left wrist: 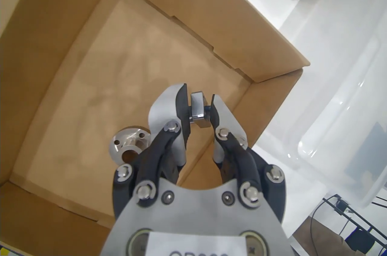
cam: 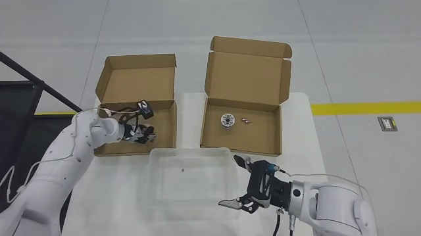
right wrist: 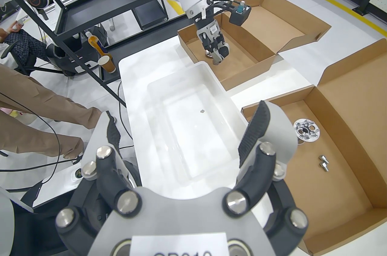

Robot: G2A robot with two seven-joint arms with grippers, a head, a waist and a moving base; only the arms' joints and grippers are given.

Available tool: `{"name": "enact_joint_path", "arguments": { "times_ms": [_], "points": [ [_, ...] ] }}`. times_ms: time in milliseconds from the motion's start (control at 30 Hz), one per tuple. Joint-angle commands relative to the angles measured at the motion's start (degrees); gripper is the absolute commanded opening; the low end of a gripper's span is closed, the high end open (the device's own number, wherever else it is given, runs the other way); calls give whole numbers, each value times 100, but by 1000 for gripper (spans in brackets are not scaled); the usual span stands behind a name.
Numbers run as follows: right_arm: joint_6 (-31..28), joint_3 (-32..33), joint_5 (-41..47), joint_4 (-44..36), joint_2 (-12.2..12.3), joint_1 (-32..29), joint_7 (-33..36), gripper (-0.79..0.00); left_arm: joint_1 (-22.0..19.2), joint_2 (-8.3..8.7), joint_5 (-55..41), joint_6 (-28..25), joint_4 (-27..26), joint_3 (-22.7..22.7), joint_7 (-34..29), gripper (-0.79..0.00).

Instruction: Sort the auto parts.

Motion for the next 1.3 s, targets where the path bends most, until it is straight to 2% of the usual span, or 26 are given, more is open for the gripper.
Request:
{"name": "enact_joint_path", "arguments": {
  "times_ms": [0, 167, 400, 600, 767, 933, 1133, 1267],
  "points": [
    [0, 0, 0, 0, 0, 0, 0, 0, -44, -55, 16, -26, 105, 14, -28, -520],
    [0, 0, 0, 0, 0, 0, 0, 0, -125, -159, 73, -126, 359, 9, 16, -422],
    [0, 0, 0, 0, 0, 0, 0, 0, -259, -203, 216, -284, 542, -103, 291, -413],
    [0, 0, 0, 0, 0, 0, 0, 0, -273, -86, 246, -564, 402, -366, 654, -413],
    [0, 0, 0, 0, 0, 0, 0, 0, -109, 152, 206, -587, -58, -719, 954, -416],
    [0, 0, 0, 0, 0, 0, 0, 0, 343, 523, -99, -587, -892, -1250, 1185, -422],
    [0, 0, 0, 0, 0, 0, 0, 0, 1251, 991, -538, -587, -2286, -2091, 1300, -419],
    [0, 0, 0, 0, 0, 0, 0, 0, 1971, 1221, -656, -206, -3285, -2677, 1317, -413]
  ]
}}
